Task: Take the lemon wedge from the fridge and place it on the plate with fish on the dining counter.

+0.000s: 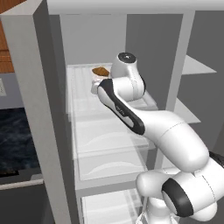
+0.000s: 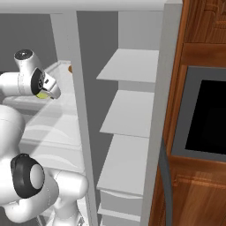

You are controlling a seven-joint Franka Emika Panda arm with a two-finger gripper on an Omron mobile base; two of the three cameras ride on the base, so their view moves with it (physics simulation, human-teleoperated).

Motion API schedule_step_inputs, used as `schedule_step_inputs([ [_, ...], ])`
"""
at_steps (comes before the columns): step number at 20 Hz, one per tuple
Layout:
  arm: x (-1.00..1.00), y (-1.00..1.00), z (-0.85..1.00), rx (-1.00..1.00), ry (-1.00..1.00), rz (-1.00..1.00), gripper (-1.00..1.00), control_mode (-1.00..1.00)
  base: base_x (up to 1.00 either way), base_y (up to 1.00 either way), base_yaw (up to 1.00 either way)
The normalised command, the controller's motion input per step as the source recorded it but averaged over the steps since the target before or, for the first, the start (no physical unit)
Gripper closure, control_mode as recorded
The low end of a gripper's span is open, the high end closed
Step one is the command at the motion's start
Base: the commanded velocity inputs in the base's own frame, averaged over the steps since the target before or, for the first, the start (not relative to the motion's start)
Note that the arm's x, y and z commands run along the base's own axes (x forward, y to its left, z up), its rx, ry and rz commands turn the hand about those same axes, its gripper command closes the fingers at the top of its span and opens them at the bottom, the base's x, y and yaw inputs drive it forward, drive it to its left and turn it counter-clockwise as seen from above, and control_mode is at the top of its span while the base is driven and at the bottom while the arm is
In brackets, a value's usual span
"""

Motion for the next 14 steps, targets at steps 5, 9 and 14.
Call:
schedule_step_inputs([
  [5, 0.20, 0.00, -0.16, 0.00, 0.00, 0.00, -1.00, -1.00, 0.00, 0.00, 0.00],
  [9, 0.30, 0.00, -0.13, 0.00, 0.00, 0.00, -1.00, -1.00, 0.00, 0.00, 0.00],
  [14, 0.11, 0.03, -0.24, 0.00, 0.02, 0.00, -1.00, -1.00, 0.00, 0.00, 0.00],
])
